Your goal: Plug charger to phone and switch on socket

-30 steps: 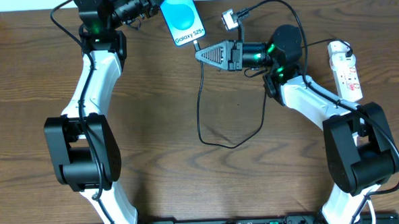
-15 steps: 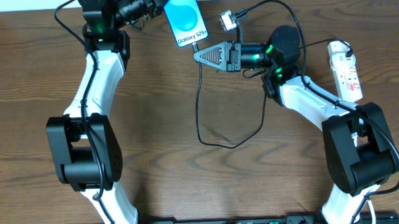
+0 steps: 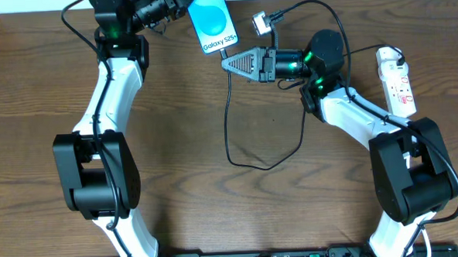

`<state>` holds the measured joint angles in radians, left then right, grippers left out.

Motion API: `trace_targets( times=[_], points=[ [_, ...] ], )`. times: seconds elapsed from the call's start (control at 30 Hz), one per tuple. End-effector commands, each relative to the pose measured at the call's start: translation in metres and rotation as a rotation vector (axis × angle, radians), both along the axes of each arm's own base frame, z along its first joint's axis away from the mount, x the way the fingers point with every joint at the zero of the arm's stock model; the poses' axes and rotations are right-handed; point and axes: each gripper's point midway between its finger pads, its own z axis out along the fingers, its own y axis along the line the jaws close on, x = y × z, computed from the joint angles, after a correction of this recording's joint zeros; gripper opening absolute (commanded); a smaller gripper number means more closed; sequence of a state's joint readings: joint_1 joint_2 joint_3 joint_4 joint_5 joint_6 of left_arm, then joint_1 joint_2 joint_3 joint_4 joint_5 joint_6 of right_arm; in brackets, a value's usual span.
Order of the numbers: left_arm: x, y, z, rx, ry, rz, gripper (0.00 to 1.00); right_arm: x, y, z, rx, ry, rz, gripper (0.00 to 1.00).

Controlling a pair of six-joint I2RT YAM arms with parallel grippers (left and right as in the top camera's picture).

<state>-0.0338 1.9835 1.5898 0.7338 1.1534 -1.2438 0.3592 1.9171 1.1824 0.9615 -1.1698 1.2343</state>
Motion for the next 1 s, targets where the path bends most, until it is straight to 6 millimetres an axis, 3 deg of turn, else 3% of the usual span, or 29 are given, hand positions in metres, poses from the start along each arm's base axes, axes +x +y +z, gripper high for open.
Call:
trace_targets(
  times=[0.0, 0.1, 0.17, 0.23, 0.27, 0.3, 0.47, 0.6, 0.7, 0.77, 0.97],
  points=[
    [-0.027, -0.017, 0.007, 0.034, -0.046, -0.125, 0.08, 0.02, -0.003, 0.01, 0.031, -0.028, -0.117, 0.01],
    [-0.028, -0.017, 0.007, 0.035, -0.046, -0.13, 0.07, 0.019, -0.002, 0.01, 0.03, -0.028, -0.113, 0.16],
    [-0.027, -0.016, 0.007, 0.035, -0.046, -0.126, 0.08, 0.018, -0.002, 0.009, 0.028, -0.029, -0.103, 0.4],
    [-0.026, -0.012, 0.007, 0.035, -0.047, -0.12, 0.07, 0.015, -0.002, 0.009, 0.024, -0.035, -0.088, 0.73],
    [-0.024, -0.008, 0.007, 0.036, -0.046, -0.112, 0.08, 0.014, -0.002, 0.008, 0.022, -0.039, -0.082, 0.95],
    [-0.024, -0.007, 0.007, 0.036, -0.046, -0.11, 0.07, 0.014, -0.003, 0.008, 0.021, -0.04, -0.079, 0.99],
    [-0.019, 0.023, 0.005, 0.047, -0.043, -0.081, 0.07, 0.019, -0.013, 0.01, 0.023, -0.055, -0.09, 0.99],
    [-0.014, 0.043, -0.005, 0.045, 0.031, -0.058, 0.07, 0.036, -0.029, 0.009, 0.024, -0.039, -0.161, 0.99],
    [-0.009, 0.055, -0.014, 0.038, 0.103, -0.036, 0.07, 0.052, -0.041, -0.004, -0.004, 0.042, -0.225, 0.99],
    [-0.008, 0.059, -0.018, 0.044, 0.112, -0.026, 0.07, 0.06, -0.046, -0.018, -0.039, 0.092, -0.26, 0.99],
    [-0.002, 0.064, -0.044, 0.103, 0.129, 0.018, 0.07, 0.074, -0.066, -0.103, -0.298, 0.268, -0.406, 0.99]
  ],
)
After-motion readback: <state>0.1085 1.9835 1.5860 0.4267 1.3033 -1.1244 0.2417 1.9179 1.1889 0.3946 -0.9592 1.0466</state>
